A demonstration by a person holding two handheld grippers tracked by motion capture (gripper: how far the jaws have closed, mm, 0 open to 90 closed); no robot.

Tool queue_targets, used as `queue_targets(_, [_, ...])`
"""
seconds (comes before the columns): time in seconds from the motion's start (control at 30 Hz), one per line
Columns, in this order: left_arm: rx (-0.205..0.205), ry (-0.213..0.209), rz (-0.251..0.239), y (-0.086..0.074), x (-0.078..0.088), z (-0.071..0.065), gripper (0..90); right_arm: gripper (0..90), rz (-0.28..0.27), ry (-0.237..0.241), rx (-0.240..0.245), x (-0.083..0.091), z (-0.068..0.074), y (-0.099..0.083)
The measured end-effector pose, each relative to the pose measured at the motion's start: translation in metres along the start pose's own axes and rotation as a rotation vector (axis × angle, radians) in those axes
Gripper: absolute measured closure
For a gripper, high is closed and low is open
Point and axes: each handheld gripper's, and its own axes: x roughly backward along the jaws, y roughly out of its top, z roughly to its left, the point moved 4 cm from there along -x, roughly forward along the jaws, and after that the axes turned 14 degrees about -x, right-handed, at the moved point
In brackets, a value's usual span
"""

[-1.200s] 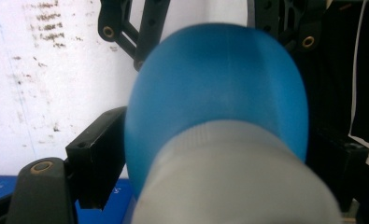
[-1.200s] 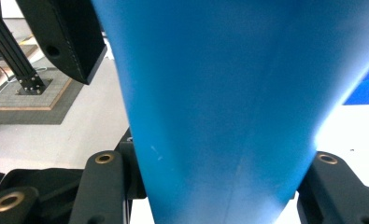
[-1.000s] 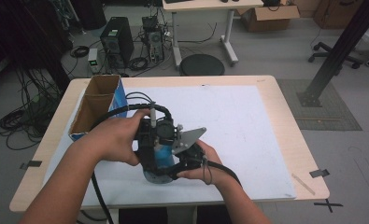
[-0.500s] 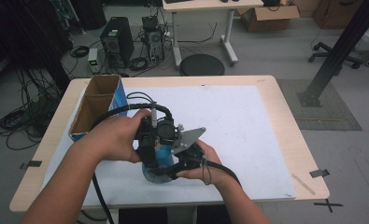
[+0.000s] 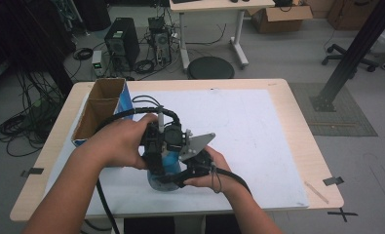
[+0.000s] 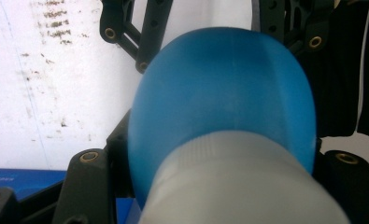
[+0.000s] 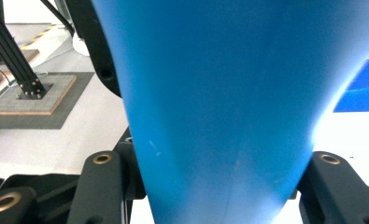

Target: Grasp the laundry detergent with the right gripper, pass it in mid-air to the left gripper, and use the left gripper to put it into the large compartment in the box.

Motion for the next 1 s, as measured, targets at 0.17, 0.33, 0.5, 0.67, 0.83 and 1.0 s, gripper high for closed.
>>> queue_targets(0.17, [-0.001,0.006,-0.002,0.0,0.0,0.002,39.2,44.1,-0.004,-0.025,0.016,0.001,-0.005,0.0])
queue_targets(0.33, [0.004,0.012,0.005,0.002,0.002,0.004,39.2,37.5,-0.013,-0.024,-0.004,0.002,-0.005,-0.002])
queue_targets(0.5, [0.01,0.017,0.013,0.001,0.006,0.004,39.2,30.6,-0.027,-0.009,-0.035,0.004,-0.006,-0.004])
queue_targets(0.67, [0.009,0.017,0.017,0.001,0.008,0.005,39.2,24.3,-0.048,-0.023,-0.046,0.006,-0.009,-0.004])
queue_targets(0.83, [0.009,0.015,0.02,0.002,0.008,0.004,39.2,19.1,-0.051,-0.026,-0.054,0.008,-0.009,-0.003])
queue_targets(1.0, [0.01,0.018,0.023,0.004,0.01,0.005,39.2,7.0,-0.042,-0.024,-0.07,0.01,-0.009,-0.005])
